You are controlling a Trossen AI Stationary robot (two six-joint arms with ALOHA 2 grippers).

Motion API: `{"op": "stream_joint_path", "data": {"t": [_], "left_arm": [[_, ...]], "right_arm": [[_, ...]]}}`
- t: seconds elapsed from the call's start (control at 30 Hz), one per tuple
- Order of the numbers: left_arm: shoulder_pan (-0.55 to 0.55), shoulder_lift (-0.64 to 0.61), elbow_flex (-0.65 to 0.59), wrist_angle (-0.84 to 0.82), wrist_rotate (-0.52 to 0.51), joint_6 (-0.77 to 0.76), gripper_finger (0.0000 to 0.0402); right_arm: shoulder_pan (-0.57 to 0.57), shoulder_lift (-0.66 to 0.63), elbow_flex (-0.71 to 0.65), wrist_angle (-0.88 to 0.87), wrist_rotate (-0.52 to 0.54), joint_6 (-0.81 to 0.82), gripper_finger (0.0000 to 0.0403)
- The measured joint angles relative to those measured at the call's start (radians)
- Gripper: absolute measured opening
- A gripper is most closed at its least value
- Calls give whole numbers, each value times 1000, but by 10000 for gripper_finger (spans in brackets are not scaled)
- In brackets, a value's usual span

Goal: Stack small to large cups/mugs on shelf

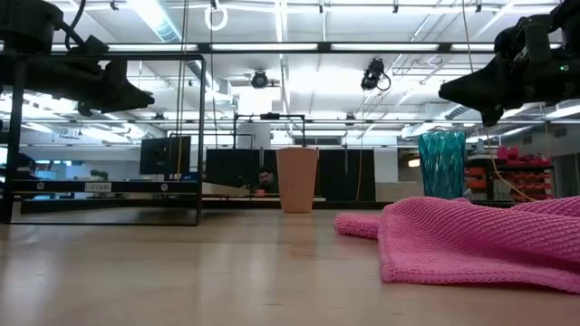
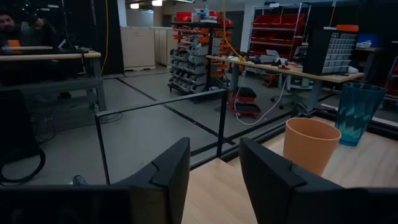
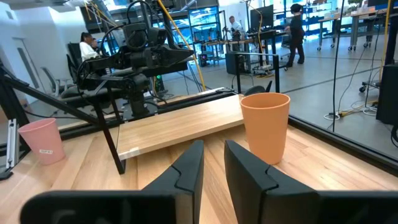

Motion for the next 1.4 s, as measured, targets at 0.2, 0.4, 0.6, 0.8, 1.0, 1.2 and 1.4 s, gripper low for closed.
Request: {"op": "stream_joint_path", "data": {"t": [0.2,0.4,0.6,0.8,1.0,1.2,1.4], "left_arm": [[0,0,0,0,0,0,146],[0,0,0,0,0,0,140],[0,0,0,0,0,28,146],[0,0,0,0,0,20,151],[0,0,0,1,0,-10,143],[0,0,0,3,1,-493,146],[0,0,0,33,-3,-772,153]], "right_arm": [[0,0,0,0,0,0,73],[0,0,0,0,0,0,73],[0,0,0,0,0,0,73],[0,0,0,0,0,-53,73],[0,0,0,0,0,-106,73],[0,0,0,0,0,-106,73],[0,0,0,0,0,-106,73]]}}
